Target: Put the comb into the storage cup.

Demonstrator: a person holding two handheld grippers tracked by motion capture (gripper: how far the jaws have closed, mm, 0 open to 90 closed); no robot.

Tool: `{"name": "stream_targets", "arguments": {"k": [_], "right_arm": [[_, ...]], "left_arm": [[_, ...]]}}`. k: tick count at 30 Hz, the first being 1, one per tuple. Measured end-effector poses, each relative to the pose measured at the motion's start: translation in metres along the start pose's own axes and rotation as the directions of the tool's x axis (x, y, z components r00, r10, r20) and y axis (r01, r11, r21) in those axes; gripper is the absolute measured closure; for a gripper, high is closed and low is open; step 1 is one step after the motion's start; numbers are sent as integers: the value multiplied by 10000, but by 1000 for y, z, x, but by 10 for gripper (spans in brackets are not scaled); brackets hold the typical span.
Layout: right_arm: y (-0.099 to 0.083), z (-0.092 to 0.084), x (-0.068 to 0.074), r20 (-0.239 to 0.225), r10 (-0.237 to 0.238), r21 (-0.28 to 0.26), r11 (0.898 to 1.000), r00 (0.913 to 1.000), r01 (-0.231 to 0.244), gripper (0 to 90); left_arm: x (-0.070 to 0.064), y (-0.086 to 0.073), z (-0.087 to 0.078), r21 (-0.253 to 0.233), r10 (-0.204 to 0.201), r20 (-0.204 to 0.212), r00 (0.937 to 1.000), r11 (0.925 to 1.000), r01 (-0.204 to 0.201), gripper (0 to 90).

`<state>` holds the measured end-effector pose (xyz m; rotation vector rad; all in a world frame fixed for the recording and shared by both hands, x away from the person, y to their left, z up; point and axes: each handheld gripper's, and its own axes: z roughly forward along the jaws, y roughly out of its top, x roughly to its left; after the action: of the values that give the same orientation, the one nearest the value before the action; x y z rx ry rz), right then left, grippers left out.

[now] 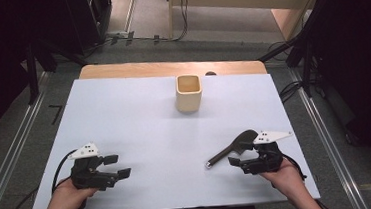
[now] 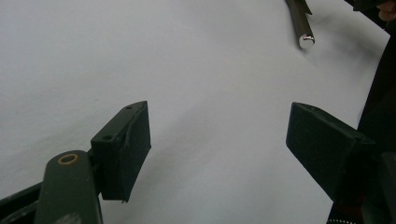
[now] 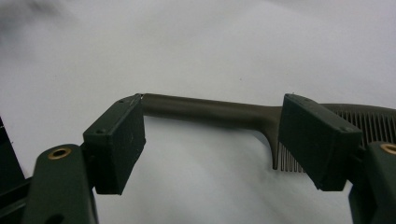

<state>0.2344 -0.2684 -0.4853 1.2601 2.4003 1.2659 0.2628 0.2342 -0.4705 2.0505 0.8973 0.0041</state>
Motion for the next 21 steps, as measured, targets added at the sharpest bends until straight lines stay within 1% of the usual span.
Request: {"name": "stream_targets", "arguments": {"k": [2,3,6,9,10,11,13,17,21], "right_arm": [[0,0,0,-19,14,-2,10000,10000,-14,203],[1,1,-1,-119,-5,3,10000,9999,5,203],[2,2,-1,-68,14,105,9999,10000,-13,194],[2,4,-2,-110,122,299,9995,9999,-118,194],[2,4,-2,-136,112,330,9994,9998,-107,194],[2,5,-2,-232,172,377,9992,9996,-164,193],[1,4,-2,-190,62,369,9993,9998,-55,191],[1,2,-2,-244,157,227,9996,9996,-151,190],[1,2,-1,-275,145,232,9996,9995,-139,191]], "left_arm": [[1,0,0,-1,-13,-18,10000,10000,13,231],[1,1,0,10,-31,-35,10000,10000,31,231],[3,2,2,145,-40,-154,9999,9999,42,232],[3,3,3,120,5,-145,9999,9999,-3,231],[3,5,4,54,-56,-52,10000,10000,56,231],[3,5,4,49,-49,-50,10000,10000,49,231],[3,7,4,53,-78,-24,10000,10000,78,231],[3,7,4,113,-119,-27,9999,9999,119,232],[3,7,4,136,-77,-15,10000,9999,77,240]]}}
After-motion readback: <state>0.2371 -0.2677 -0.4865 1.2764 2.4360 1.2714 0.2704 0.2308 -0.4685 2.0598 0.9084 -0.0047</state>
